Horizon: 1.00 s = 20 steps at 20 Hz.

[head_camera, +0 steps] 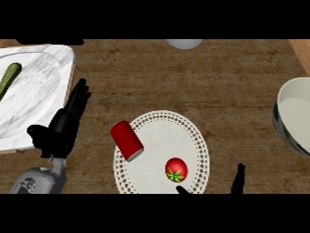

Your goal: Pick the tomato from the placemat and place it in the bowl

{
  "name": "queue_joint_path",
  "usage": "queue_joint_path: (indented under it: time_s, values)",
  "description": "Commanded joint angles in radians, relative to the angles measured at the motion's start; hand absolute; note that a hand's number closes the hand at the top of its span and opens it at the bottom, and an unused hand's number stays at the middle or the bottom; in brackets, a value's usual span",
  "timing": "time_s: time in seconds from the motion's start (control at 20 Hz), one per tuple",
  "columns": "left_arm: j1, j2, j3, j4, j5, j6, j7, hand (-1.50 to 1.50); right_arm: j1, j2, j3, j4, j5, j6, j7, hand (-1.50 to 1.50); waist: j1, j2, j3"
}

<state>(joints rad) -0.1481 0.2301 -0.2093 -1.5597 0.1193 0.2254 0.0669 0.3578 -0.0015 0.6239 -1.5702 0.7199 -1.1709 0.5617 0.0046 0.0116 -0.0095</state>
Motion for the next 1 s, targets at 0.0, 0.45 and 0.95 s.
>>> queue_joint_path:
  time_s: [0.0, 0.45, 0.95]
  values:
    - [-0.030, -0.008, 0.002, 0.010, -0.003, 0.006, 0.025, 0.00, 0.020, 0.001, 0.032, -0.029, 0.134, 0.068, 0.190, -1.50, -0.005, -0.001, 0.001]
    - [-0.038, -0.014, 0.042, 0.070, 0.010, -0.021, -0.010, 0.00, -0.095, 0.001, 0.172, -0.192, 0.553, 0.154, 0.694, -1.50, -0.017, -0.011, 0.006]
    - [-0.030, -0.020, 0.018, 0.008, -0.024, -0.022, 0.031, 0.00, -0.244, 0.001, 0.207, -0.174, 0.666, 0.162, 0.888, -1.50, -0.007, -0.011, 0.009]
